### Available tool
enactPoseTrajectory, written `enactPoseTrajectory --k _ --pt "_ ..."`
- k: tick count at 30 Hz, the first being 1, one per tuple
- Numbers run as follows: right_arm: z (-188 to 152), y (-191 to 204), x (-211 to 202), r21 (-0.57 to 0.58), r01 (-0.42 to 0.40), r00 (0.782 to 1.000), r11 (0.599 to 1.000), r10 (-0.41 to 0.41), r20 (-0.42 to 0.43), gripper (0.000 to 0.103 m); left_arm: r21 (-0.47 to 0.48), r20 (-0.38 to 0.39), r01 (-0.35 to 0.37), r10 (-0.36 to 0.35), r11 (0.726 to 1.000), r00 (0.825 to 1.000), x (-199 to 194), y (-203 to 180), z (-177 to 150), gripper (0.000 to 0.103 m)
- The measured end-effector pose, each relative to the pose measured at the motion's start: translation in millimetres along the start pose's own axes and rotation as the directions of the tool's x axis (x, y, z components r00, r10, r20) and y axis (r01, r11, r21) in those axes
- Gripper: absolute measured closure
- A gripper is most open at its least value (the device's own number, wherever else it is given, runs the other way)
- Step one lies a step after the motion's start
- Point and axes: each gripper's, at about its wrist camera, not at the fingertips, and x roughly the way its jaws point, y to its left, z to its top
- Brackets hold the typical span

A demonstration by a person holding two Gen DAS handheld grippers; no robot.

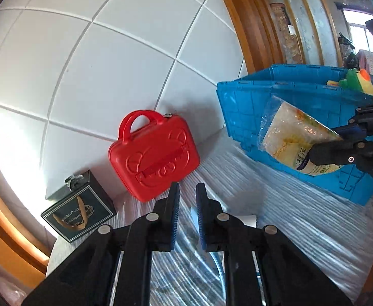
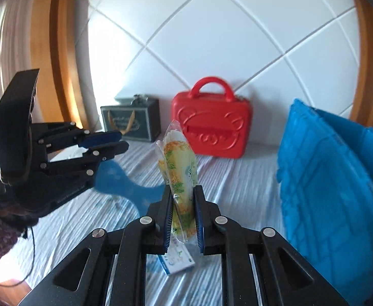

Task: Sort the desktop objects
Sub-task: 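Lift the snack packet and blue toy and carry both over the crate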

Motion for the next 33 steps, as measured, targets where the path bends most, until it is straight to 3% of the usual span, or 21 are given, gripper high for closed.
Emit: enactPoseTrajectory --k 5,10,11,12,14,15,18,23,26,28,33 --pt "2.4 -3.5 -43.0 0.037 0.064 0.996 0.997 -0.066 0.058 0.087 0.030 0.020 0.060 -0.060 0.998 0.998 -5.5 -19.6 16.1 0.094" --pt "-7.1 -12.2 -52.9 0.080 0.107 0.993 0.991 -0.110 0.033 0.087 0.017 -0.066 0.031 -0.029 0.999 0.997 13.9 -33.8 -3.0 0.090" --pt "-8.8 -16.3 -51.1 0.102 0.107 0.994 0.989 -0.110 0.025 0.087 0.009 -0.088 0.040 -0.039 0.999 0.995 19.4 -35.4 -10.2 0.074" --pt "-10.6 -20.5 -48.9 0.123 0.102 0.994 0.987 -0.105 0.016 0.087 0.003 -0.109 0.028 -0.027 1.000 0.994 27.1 -34.7 -19.8 0.042" --pt "-18.4 -27.0 -52.7 0.141 0.102 0.995 0.985 -0.104 0.006 0.087 -0.015 -0.107 -0.017 0.015 1.000 0.994 38.5 -37.4 -38.2 0.000" --pt "-22.0 -28.3 -55.3 0.140 0.105 0.994 0.985 -0.106 0.003 0.087 -0.026 -0.095 -0.007 0.004 1.000 0.995 43.2 -38.5 -49.1 0.000" --pt "-30.8 -34.1 -46.4 0.145 0.102 0.995 0.984 -0.099 -0.028 0.087 -0.020 -0.165 0.069 -0.071 0.997 0.984 72.1 -53.1 -76.6 0.000" --pt "-48.1 -50.3 -24.7 0.156 0.088 0.993 0.984 -0.074 -0.095 0.087 0.111 -0.308 0.153 -0.112 0.982 0.945 127.8 -87.0 -126.2 0.000" --pt "-57.0 -61.4 -10.2 0.172 0.080 0.990 0.982 -0.059 -0.128 0.087 0.078 -0.374 0.229 -0.185 0.970 0.909 157.9 -93.1 -147.4 0.010" --pt "-63.4 -68.3 -1.1 0.190 0.072 0.988 0.979 -0.045 -0.145 0.087 0.068 -0.408 0.242 -0.194 0.968 0.892 174.3 -98.3 -158.8 0.017" --pt "-74.8 -80.2 19.5 0.203 0.062 0.982 0.977 -0.024 -0.186 0.087 -0.031 -0.385 0.250 -0.243 0.968 0.891 198.7 -87.0 -158.4 0.017"
